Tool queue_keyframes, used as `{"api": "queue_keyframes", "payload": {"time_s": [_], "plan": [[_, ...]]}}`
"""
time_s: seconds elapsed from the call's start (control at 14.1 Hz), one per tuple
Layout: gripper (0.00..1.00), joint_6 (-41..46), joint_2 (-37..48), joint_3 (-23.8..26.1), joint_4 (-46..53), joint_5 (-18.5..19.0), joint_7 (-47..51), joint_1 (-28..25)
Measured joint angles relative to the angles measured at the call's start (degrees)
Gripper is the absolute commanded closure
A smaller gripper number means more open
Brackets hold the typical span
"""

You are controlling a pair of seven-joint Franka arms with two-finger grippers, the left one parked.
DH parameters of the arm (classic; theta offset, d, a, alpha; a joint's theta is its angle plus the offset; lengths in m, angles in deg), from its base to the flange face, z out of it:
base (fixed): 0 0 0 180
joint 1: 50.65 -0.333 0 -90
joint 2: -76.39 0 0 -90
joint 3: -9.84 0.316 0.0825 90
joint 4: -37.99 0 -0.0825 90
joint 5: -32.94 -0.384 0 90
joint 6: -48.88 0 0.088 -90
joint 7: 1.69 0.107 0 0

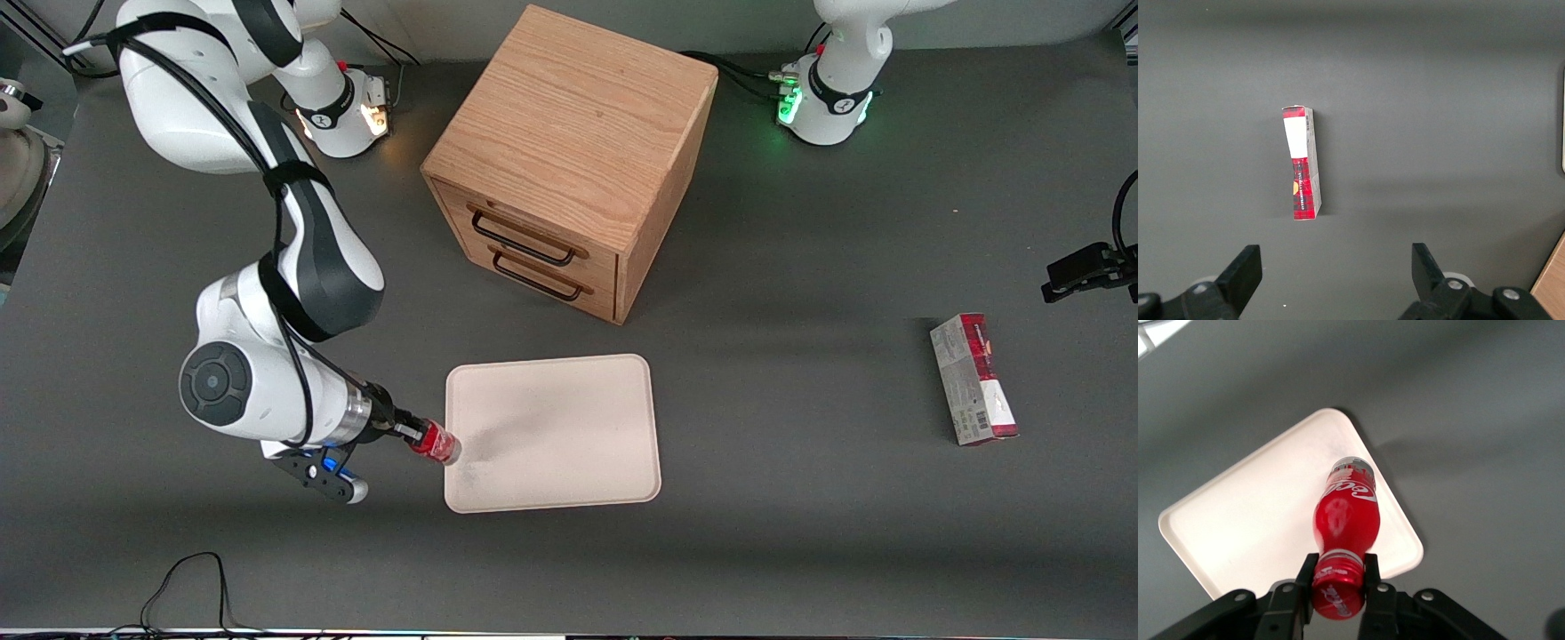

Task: Place coke bottle on tray
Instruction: 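Lower the bottle upright onto the tray's corner with the right gripper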

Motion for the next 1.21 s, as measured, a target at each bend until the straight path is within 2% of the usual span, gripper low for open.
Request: {"api": "queue_keyframes", "payload": {"time_s": [0.43,0.85,1.21], "plan": [[1.00,-5.56,-4.23,-0.02,0.97,2.11,4.08,-0.49],[1.00,-6.24,-5.32,0.09,1.54,4.13,4.38,-1.37],[1.00,-6.86,-5.51,0.09,1.55,4.30,4.46,-1.68]]}}
